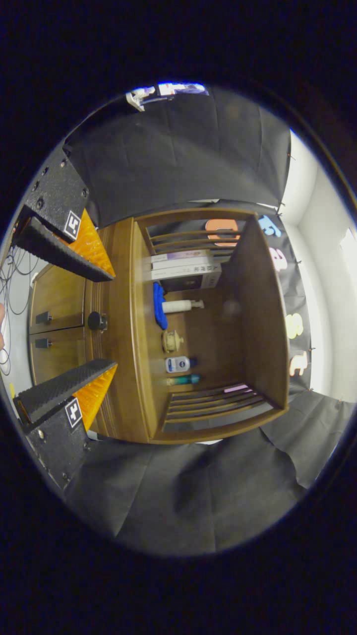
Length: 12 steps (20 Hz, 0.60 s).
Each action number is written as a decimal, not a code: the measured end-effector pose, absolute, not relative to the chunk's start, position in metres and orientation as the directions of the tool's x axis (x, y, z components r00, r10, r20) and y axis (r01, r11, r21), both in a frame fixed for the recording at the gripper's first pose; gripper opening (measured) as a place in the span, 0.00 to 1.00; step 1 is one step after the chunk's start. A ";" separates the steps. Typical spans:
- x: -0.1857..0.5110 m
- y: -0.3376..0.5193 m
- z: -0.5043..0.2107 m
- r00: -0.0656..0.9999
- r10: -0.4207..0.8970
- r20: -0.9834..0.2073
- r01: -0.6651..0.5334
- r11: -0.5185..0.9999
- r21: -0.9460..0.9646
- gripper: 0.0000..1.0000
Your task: Pull open the drawer, take out the items inside it, and place them on the countertop above the cabinet.
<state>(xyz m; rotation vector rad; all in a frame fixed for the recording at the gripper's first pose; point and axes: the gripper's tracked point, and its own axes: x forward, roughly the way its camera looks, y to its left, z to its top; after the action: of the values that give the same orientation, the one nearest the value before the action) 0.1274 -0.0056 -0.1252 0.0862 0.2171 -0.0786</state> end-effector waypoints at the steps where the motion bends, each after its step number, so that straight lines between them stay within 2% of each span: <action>1: 0.140 -0.005 -0.134 0.970 -0.069 -0.233 0.089 0.993 0.077 1.00; 9: 0.214 -0.001 -0.201 0.941 -0.095 -0.324 0.110 0.994 0.027 0.99; 12: 0.234 -0.005 -0.215 0.939 -0.123 -0.322 0.127 0.992 -0.010 1.00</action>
<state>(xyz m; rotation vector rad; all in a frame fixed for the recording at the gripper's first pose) 0.2342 -0.0054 -0.2145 0.0110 0.3284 -0.1277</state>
